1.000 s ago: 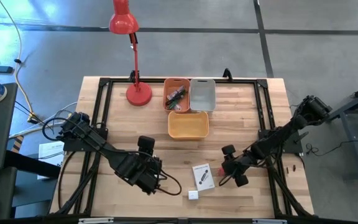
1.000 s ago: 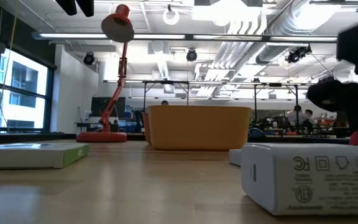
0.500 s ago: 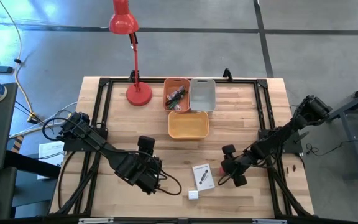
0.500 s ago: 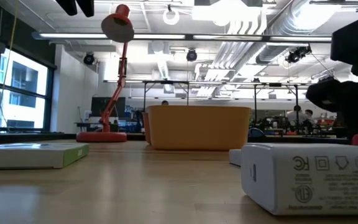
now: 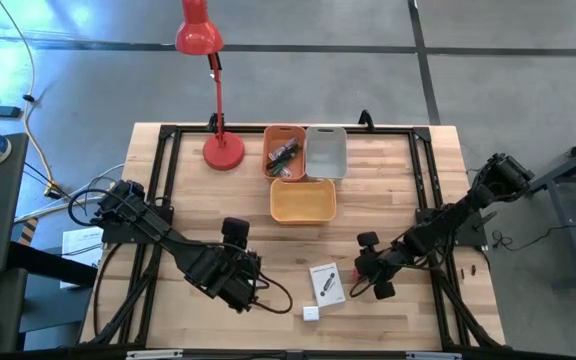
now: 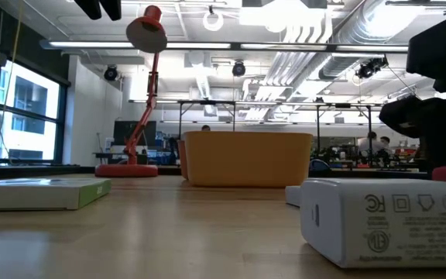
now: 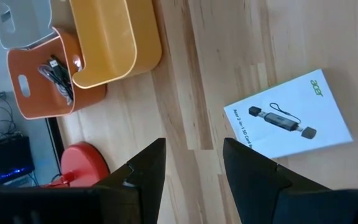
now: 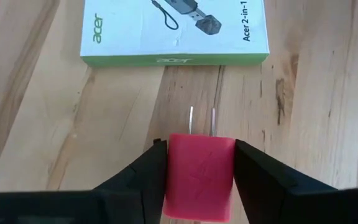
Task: Pick and place items into bin
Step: Put the pink charger adapter into the gray bin
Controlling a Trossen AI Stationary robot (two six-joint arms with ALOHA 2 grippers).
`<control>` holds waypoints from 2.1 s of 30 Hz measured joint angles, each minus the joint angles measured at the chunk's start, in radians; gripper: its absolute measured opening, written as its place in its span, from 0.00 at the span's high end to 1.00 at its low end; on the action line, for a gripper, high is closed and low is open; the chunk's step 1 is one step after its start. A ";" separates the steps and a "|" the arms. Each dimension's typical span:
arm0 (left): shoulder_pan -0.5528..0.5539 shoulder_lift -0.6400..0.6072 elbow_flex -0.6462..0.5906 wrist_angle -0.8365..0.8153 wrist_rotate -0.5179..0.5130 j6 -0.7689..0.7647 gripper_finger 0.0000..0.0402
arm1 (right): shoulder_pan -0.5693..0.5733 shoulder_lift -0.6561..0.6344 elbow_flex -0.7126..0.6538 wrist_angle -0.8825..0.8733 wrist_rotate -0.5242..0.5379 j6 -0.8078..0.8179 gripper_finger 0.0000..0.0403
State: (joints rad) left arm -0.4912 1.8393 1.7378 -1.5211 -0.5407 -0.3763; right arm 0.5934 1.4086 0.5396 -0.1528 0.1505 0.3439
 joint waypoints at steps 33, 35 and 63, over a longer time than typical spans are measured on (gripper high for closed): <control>0.000 0.000 0.000 0.001 -0.014 0.000 0.63 | 0.000 -0.040 0.002 -0.026 -0.002 0.034 0.60; 0.000 0.000 0.000 0.001 -0.018 0.000 0.63 | 0.000 -0.061 0.002 -0.042 0.007 0.037 0.60; 0.000 0.000 0.000 0.003 -0.074 -0.041 0.63 | -0.442 -0.463 0.002 -0.138 0.155 -0.288 0.60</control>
State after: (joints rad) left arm -0.4911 1.8397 1.7378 -1.5177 -0.6146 -0.4172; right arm 0.1516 0.9453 0.5411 -0.2912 0.3053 0.0555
